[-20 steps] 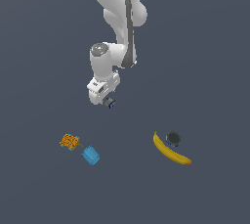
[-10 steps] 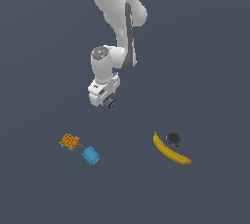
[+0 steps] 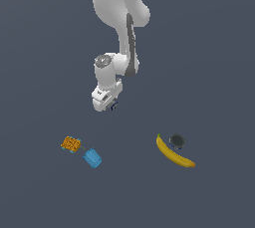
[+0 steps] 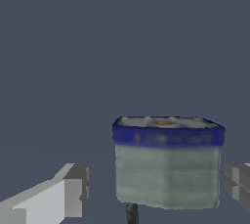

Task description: Pick up a designated object from a clutter of objects.

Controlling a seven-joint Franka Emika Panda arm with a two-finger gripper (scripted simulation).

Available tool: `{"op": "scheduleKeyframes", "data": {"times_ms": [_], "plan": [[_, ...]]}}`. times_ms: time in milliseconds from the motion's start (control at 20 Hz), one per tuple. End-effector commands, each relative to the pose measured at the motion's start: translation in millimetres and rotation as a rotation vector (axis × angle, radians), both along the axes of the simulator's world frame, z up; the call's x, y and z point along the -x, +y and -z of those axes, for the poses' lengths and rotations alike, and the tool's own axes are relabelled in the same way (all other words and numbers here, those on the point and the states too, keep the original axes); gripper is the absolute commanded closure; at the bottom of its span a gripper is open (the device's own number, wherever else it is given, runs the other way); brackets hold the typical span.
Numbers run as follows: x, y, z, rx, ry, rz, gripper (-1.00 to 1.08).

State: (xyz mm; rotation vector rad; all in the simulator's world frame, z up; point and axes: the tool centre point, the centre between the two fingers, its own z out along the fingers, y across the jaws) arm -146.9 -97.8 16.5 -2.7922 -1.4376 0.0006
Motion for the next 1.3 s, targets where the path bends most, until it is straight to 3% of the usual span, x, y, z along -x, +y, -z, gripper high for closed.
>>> {"op": "scheduleKeyframes", "data": {"times_ms": [0,150,200,850,1250], "plan": [[0,0,4,0.000,-0.001,0.000,-0.92],[-1,0,4,0.001,-0.001,-0.001,-0.92],[-1,0,4,0.001,-0.001,-0.001,1.08],[-1,0,2,0.001,-0.001,0.000,1.08],[-4,1,-20,0.000,-0.001,0.000,1.08]]}}
